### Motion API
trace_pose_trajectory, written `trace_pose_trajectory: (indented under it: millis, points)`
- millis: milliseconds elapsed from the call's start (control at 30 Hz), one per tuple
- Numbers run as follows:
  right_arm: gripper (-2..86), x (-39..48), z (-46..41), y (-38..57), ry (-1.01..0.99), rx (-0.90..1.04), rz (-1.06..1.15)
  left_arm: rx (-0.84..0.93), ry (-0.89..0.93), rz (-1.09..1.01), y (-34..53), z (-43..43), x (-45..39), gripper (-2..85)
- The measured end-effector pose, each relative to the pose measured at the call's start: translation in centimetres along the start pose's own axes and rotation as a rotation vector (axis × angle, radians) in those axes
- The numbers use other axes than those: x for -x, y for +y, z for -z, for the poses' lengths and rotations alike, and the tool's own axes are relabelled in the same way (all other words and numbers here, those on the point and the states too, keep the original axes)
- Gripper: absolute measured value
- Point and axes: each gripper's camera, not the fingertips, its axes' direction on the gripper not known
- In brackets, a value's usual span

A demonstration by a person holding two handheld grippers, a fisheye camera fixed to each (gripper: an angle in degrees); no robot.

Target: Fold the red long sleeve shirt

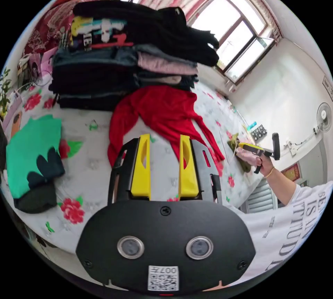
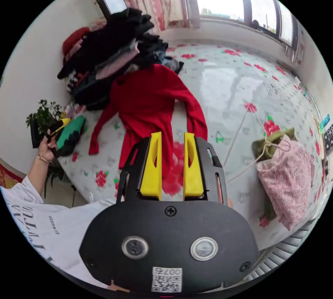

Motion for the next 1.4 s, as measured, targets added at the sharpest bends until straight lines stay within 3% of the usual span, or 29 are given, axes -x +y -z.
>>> trace_pose_trajectory:
  millis: [100, 233, 500, 633, 800, 1000, 1133, 1233, 1400]
  points:
    - [6.7, -1.5, -5.4, 6.1, 0.023, 0.218, -0.048, 0.221, 0.065, 0.059, 9.3, -5.0, 0.0, 10.8]
    - [7.5, -2.3, -6.6, 7.9, -0.015, 0.240, -0.064, 0.315, 0.158, 0.120, 14.5, -9.1, -0.8, 10.9]
    - [7.6, 2.4, -10.0, 1.6, -0.010, 0.206, 0.238, 0.382, 0.094, -0.404, 9.2, -19.4, -11.2, 11.1]
    - [4.0, 4.1, -13.1, 1.4, 0.033, 0.260, 0.354, 0.582, -0.095, -0.521, 10.8, -27.5, -13.1, 5.3]
    - [0.4, 0.2, -9.9, 4.9, -0.028, 0.218, 0.224, 0.464, -0.072, -0.341, 11.9, -22.1, -9.0, -0.6]
    - [-0.1, -2.6, -4.3, 13.3, -0.300, 0.181, 0.120, 0.320, -0.006, 0.093, 19.5, -7.9, 0.6, -0.8]
    - [-0.1, -1.1, -4.8, 17.6, -0.200, 0.285, 0.115, 0.349, -0.171, 0.281, 26.0, -2.1, 3.6, 1.0]
    - [0.3, 0.1, -4.2, 18.3, -0.112, 0.278, 0.164, 0.357, -0.172, 0.209, 26.4, -0.9, 2.1, 5.1]
    - [1.7, 1.2, -5.1, 17.1, -0.065, 0.291, 0.249, 0.399, -0.106, -0.233, 22.7, -5.0, -5.8, 8.1]
